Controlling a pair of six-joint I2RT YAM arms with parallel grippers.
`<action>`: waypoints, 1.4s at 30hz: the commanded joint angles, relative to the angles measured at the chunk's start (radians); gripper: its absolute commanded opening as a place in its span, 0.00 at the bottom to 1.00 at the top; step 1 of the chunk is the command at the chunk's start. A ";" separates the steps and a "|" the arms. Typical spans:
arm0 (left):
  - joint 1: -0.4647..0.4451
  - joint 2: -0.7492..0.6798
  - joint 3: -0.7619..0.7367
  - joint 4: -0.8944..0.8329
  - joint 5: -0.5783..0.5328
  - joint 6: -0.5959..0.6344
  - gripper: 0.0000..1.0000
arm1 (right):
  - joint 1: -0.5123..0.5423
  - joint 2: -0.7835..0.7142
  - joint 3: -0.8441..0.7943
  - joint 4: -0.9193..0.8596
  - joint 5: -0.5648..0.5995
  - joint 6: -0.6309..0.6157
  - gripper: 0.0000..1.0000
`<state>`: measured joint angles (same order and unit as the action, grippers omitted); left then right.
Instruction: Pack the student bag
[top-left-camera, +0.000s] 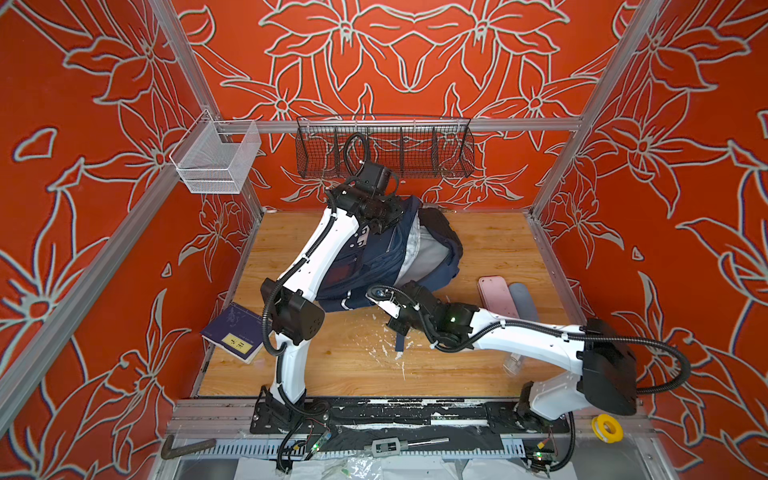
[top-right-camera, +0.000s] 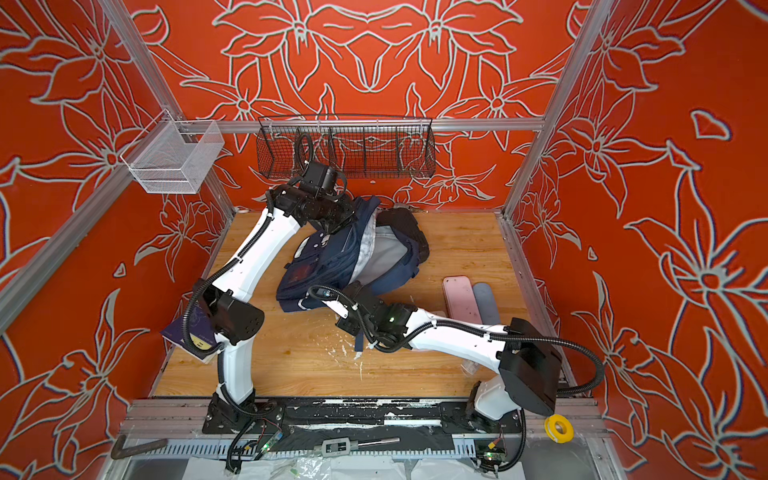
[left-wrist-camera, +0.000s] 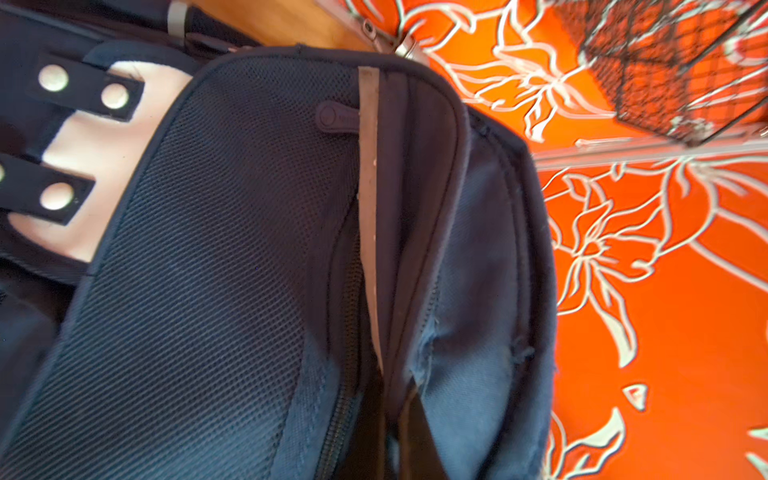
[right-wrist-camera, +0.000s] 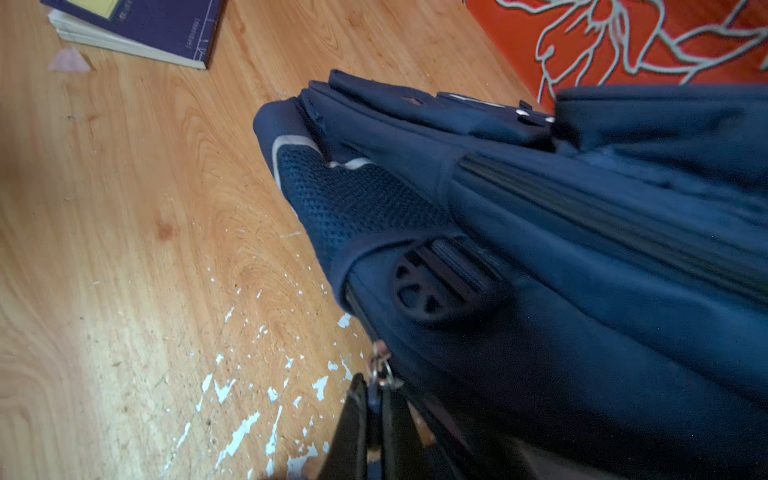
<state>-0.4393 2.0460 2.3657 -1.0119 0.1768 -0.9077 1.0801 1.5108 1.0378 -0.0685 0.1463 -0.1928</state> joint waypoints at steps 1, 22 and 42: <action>-0.003 0.018 0.097 0.172 -0.019 -0.058 0.00 | 0.049 0.057 0.039 0.042 -0.028 0.036 0.00; 0.005 -0.332 -0.400 0.098 0.022 0.404 0.00 | -0.014 -0.309 -0.131 0.043 -0.295 0.057 0.72; 0.019 -0.540 -0.733 0.103 -0.165 0.329 0.97 | -0.387 -0.372 0.081 -0.207 -0.438 0.344 0.67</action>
<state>-0.4252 1.6032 1.6306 -0.8551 0.1249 -0.5537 0.6949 1.0817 1.0233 -0.2150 -0.1898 0.0944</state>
